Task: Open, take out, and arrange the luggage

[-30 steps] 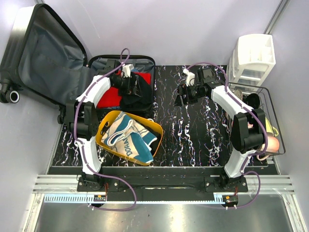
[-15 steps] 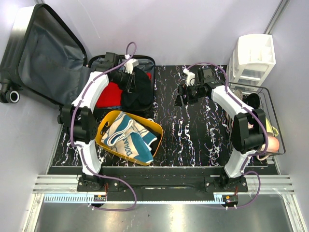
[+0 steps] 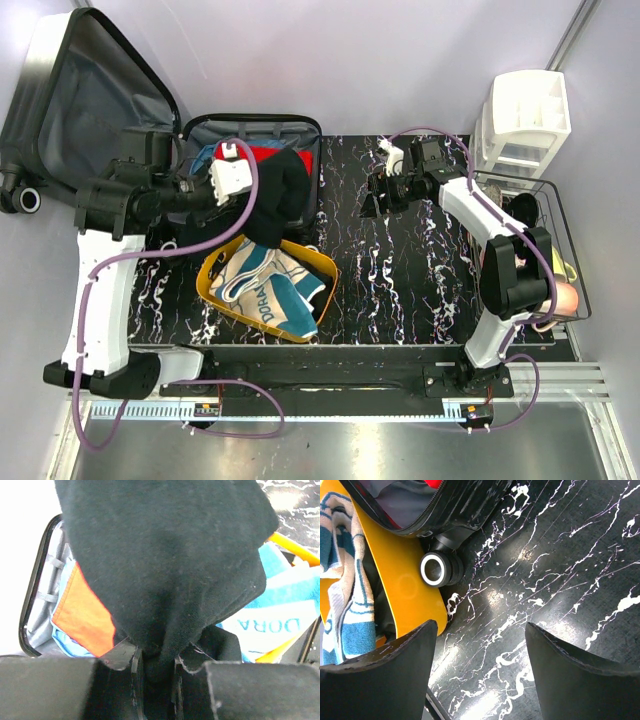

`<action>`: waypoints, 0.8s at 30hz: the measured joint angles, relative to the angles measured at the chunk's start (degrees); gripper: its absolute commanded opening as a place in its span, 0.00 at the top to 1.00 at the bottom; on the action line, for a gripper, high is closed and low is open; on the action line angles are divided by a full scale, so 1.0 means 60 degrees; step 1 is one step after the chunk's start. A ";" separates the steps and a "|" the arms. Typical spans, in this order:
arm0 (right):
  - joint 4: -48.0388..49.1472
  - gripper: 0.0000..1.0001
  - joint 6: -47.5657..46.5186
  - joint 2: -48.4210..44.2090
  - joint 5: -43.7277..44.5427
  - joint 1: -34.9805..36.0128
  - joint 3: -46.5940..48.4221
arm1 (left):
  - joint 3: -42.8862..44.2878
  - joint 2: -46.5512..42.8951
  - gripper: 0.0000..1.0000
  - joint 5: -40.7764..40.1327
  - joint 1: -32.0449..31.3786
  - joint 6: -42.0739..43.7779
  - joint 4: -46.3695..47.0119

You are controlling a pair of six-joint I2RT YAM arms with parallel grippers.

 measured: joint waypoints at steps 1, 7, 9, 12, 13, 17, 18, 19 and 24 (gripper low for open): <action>0.0025 0.20 0.0018 -0.0018 -0.0018 0.0000 -0.0011 | 0.0000 -0.0127 1.00 0.0066 0.0000 0.0233 -0.0178; 0.0113 0.20 0.0080 -0.0317 -0.0168 0.0004 -0.0310 | -0.0291 -0.0820 1.00 0.0539 -0.0026 0.1381 -0.0641; 0.0124 0.20 0.0091 -0.0419 -0.0175 0.0004 -0.0441 | -0.0889 -0.1257 1.00 0.0576 -0.0087 0.1767 -0.0601; 0.0135 0.20 0.0095 -0.0510 -0.0175 0.0004 -0.0539 | -0.1858 -0.1592 1.00 0.0557 -0.0160 0.2320 -0.0710; 0.0153 0.20 0.0095 -0.0525 -0.0175 0.0004 -0.0554 | -0.2160 -0.1625 1.00 0.0550 -0.0197 0.2506 -0.0776; 0.0244 0.20 0.0138 -0.0539 -0.0182 0.0004 -0.0565 | -0.3748 -0.1552 1.00 0.0310 -0.0586 0.2852 -0.0521; 0.0262 0.20 0.0153 -0.0543 -0.0200 0.0004 -0.0565 | -0.4495 -0.1559 1.00 0.0084 -0.0772 0.2794 -0.0178; 0.0262 0.20 0.0164 -0.0550 -0.0270 0.0004 -0.0565 | -0.5049 -0.1559 1.00 -0.0120 -0.0940 0.2747 0.0011; 0.0408 0.20 0.0557 -0.0670 -0.0794 0.0131 -0.0565 | -0.7890 -0.1705 1.00 -0.1271 -0.2091 0.2692 0.2160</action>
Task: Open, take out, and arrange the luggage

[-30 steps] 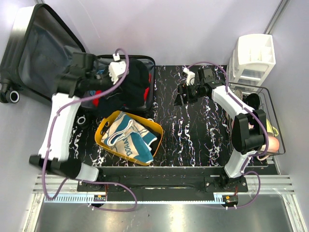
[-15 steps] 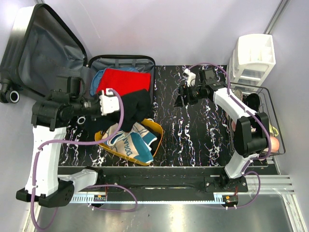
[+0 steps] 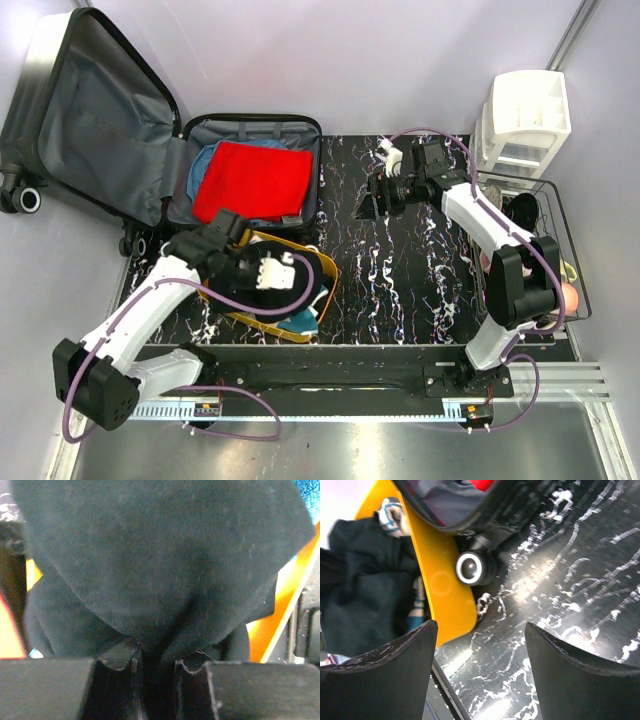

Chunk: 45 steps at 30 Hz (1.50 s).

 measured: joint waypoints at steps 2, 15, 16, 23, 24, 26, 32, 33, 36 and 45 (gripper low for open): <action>0.0146 0.19 0.0160 -0.0084 -0.0244 0.0193 0.0000 | -0.1027 -0.0018 1.00 -0.0430 -0.0528 -0.0025 0.0973; 0.0459 0.19 0.0284 -0.0146 -0.1392 0.2543 0.0029 | -0.2448 0.0062 0.35 -0.0900 -0.0973 -0.0175 0.3133; 0.0463 0.19 0.0273 -0.0124 -0.1384 0.2663 0.0073 | -0.2331 0.0011 0.18 -0.0914 -0.0954 -0.0342 0.3013; 0.0678 0.18 0.0168 -0.0095 -0.1300 0.3198 0.0379 | -0.0648 -0.1260 0.08 -0.0769 -0.0175 -0.1096 0.1621; 0.0714 0.17 0.0153 -0.0095 -0.1268 0.3249 0.0441 | -0.0255 -0.1413 0.08 -0.0736 0.0015 -0.1195 0.1388; 0.0780 0.16 0.0102 -0.0095 -0.1224 0.3355 0.0561 | 0.0623 -0.1530 0.08 -0.0554 0.0459 -0.1457 0.0892; 0.0973 0.14 -0.0419 0.0036 -0.0790 0.4127 0.1093 | 0.2470 -0.0994 0.08 0.0452 0.3220 -0.2911 0.0466; 0.1002 0.14 -0.0546 0.0164 -0.0667 0.4353 0.1264 | 0.2612 -0.0860 0.08 0.0601 0.3650 -0.3180 0.0499; 0.1078 0.14 -0.0907 0.0801 -0.0153 0.5042 0.1861 | 0.2692 -0.0408 0.08 0.1005 0.5042 -0.4218 0.0729; 0.0477 0.15 -0.2885 0.2987 0.1829 0.6539 0.2739 | 0.2681 0.0324 0.05 0.1122 0.5858 -0.6375 0.1206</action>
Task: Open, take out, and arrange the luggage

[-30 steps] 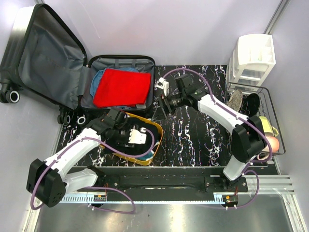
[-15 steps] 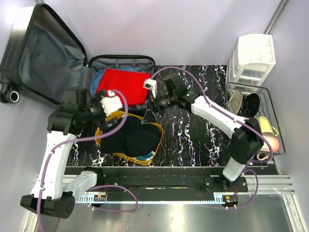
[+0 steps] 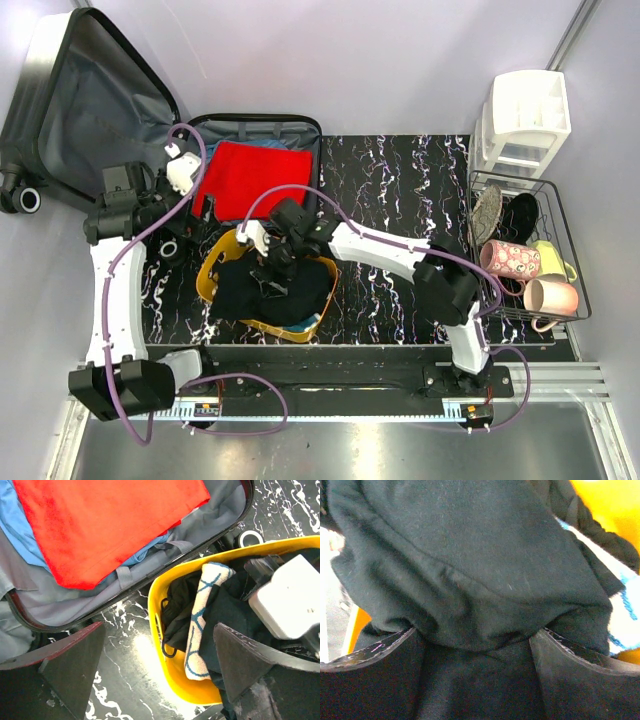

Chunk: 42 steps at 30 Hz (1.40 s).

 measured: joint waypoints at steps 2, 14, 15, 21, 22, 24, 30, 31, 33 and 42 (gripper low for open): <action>-0.0095 0.15 -0.0714 0.0007 0.0310 0.0076 -0.0331 | 0.0004 0.0182 0.05 -0.0029 0.0000 -0.0251 0.0025; -0.2014 0.14 -0.5053 -0.2583 0.0102 -0.1971 -0.3457 | 0.1679 0.3118 0.10 -0.0226 -0.0117 -0.1654 0.0455; -0.2324 0.14 -0.5450 -0.2728 0.0160 -0.2229 -0.3603 | 0.1887 0.3344 0.10 -0.0299 -0.0193 -0.1701 0.0535; -0.3625 0.12 -0.6688 -0.2925 0.0630 -0.2790 -0.3504 | 0.3220 0.4958 0.12 -0.1297 -0.1453 -0.1909 0.1005; -0.3829 0.12 -0.6688 -0.2925 0.0641 -0.2790 -0.3359 | 0.3486 0.5337 0.14 -0.1446 -0.1727 -0.1949 0.1016; -0.4058 0.11 -0.6583 -0.2925 0.0637 -0.2790 -0.3173 | 0.3840 0.5890 0.16 -0.1617 -0.2033 -0.1967 0.1064; -0.4422 0.11 -0.5533 -0.3104 0.0652 -0.2805 -0.2714 | 0.4994 0.7457 0.16 -0.1982 -0.2612 -0.2124 0.1206; -0.4448 0.11 -0.5322 -0.3195 0.0659 -0.2823 -0.2714 | 0.5173 0.7668 0.16 -0.2182 -0.2710 -0.2404 0.1264; -0.4452 0.11 -0.4896 -0.3399 0.0667 -0.2892 -0.2714 | 0.5286 0.7905 0.17 -0.2619 -0.2943 -0.2911 0.1577; -0.4459 0.11 -0.3453 -0.3978 0.0776 -0.3810 -0.2481 | 0.6178 0.8451 0.20 -0.3231 -0.3031 -0.4339 0.2197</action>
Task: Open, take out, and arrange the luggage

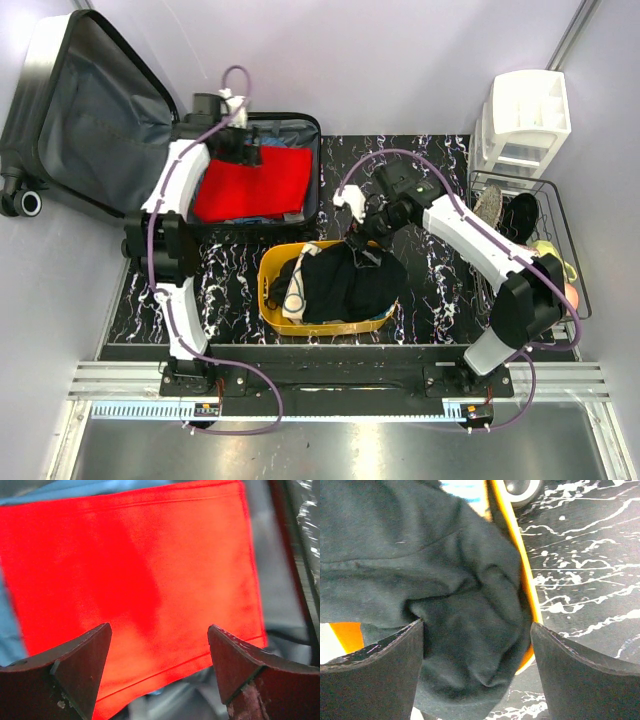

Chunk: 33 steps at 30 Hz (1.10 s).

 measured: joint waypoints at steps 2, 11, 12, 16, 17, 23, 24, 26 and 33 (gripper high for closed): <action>0.0138 0.11 0.0339 0.0000 0.0058 -0.0229 0.0204 | 0.0262 0.0095 0.26 0.0244 0.0856 0.0240 -0.0251; 0.1188 0.14 0.1657 0.0386 0.0138 -0.0386 0.1432 | 0.0499 0.0525 0.54 -0.0168 0.2980 0.1486 -0.1654; 0.1355 0.14 0.1814 0.0499 0.0146 -0.0393 0.1577 | 0.0412 0.0546 0.54 -0.0229 0.2980 0.1592 -0.1763; 0.1861 0.15 0.2342 0.1089 0.0219 -0.0408 0.2211 | 0.0036 0.0623 0.53 -0.0532 0.2940 0.1836 -0.1971; 0.1956 0.16 0.2455 0.1279 0.0208 -0.0412 0.2426 | -0.0025 0.0648 0.53 -0.0565 0.2932 0.1887 -0.2000; 0.2750 0.20 0.3071 0.2517 -0.0058 -0.0412 0.3734 | -0.0262 0.0900 0.29 -0.0124 0.2929 0.2138 -0.2025; 0.2911 0.21 0.3213 0.2856 -0.0087 -0.0412 0.4142 | -0.0470 0.0856 0.28 0.0255 0.2925 0.2299 -0.1989; 0.3151 0.21 0.3446 0.3417 -0.0168 -0.0412 0.4776 | -0.0838 0.0765 0.27 0.0874 0.2885 0.2707 -0.1993; 0.3687 0.21 0.4193 0.5246 -0.0197 -0.0412 0.6510 | -0.2229 0.0051 0.25 0.2226 0.1639 0.4885 -0.1570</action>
